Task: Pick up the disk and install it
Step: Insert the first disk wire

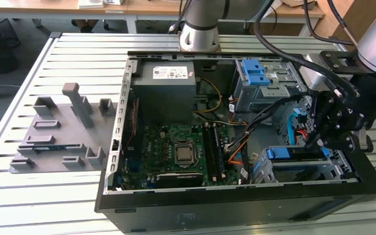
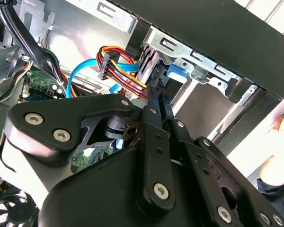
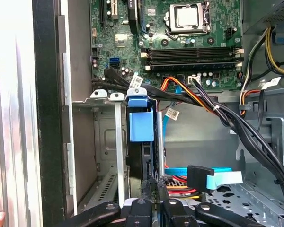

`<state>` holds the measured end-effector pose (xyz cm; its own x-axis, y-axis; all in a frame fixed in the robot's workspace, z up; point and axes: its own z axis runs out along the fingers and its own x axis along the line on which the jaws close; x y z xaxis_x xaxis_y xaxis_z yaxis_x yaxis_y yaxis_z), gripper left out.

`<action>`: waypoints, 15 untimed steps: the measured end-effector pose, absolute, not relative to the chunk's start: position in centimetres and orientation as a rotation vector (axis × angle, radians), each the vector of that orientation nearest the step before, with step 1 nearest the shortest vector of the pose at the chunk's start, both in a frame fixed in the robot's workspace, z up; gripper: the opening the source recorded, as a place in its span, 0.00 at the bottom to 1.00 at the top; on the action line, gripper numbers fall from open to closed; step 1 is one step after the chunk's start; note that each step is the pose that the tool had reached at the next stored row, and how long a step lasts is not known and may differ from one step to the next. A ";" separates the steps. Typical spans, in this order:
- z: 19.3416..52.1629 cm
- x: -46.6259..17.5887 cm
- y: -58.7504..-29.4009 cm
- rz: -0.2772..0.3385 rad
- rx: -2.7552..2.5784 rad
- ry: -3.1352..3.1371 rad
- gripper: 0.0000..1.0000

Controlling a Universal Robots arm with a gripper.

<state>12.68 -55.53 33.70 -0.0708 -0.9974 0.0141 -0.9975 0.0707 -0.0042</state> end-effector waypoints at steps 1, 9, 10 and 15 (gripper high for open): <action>33.7 12.7 -55.5 0.020 2.136 -2.294 0.16; 33.5 12.7 -55.5 0.018 2.132 -2.298 0.16; 33.4 12.7 -55.5 0.018 2.132 -2.299 0.16; 33.2 12.7 -55.6 0.017 2.128 -2.302 0.16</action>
